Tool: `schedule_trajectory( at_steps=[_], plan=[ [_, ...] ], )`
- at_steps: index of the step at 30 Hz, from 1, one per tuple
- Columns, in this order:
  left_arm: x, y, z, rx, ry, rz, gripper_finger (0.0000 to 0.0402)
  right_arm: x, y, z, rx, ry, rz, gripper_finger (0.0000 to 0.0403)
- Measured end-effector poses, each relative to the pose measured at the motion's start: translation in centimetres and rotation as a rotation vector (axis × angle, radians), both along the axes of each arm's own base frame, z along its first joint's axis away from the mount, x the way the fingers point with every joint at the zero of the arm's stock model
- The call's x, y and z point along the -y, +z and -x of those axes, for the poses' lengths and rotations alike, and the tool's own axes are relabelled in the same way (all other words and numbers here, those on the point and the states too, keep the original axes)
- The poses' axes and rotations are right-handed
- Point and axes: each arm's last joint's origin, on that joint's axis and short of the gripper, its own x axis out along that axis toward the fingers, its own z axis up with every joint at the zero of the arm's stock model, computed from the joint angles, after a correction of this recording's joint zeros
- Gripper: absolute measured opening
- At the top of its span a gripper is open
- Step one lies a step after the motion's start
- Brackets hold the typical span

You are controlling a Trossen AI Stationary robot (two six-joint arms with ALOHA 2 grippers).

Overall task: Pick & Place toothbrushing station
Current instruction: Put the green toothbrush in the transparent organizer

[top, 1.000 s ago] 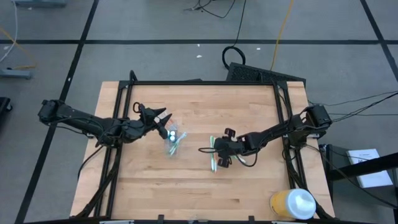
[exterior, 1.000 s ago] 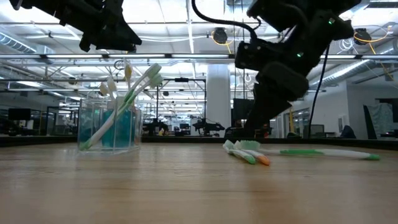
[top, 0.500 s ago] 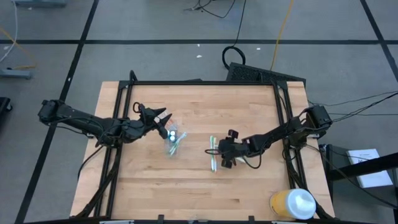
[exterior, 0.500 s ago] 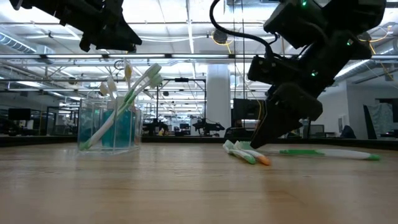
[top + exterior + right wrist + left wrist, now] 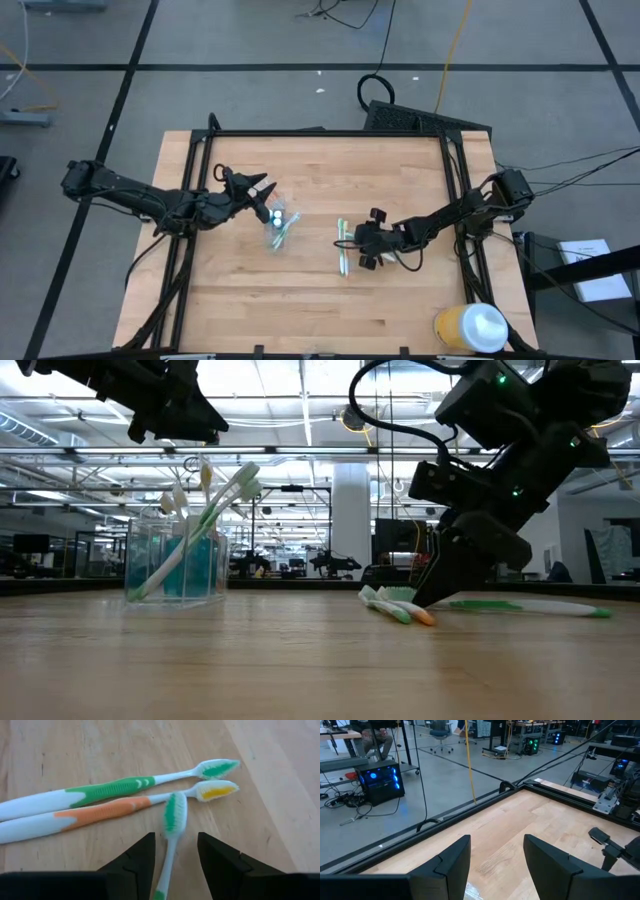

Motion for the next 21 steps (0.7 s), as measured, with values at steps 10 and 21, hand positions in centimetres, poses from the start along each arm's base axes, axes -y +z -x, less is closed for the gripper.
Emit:
schedule_trajectory(
  at_steps=[10, 21],
  plan=[
    [0.0, 0.0, 0.0, 0.003, 0.001, 0.004, 0.0191, -0.1, -1.8, -0.7, 0.006, 0.003, 0.071, 0.0138],
    [0.0, 0.0, 0.0, 0.001, 0.001, 0.003, 0.0191, 0.0, -1.7, -0.5, -0.021, 0.003, 0.077, 0.0082]
  ],
)
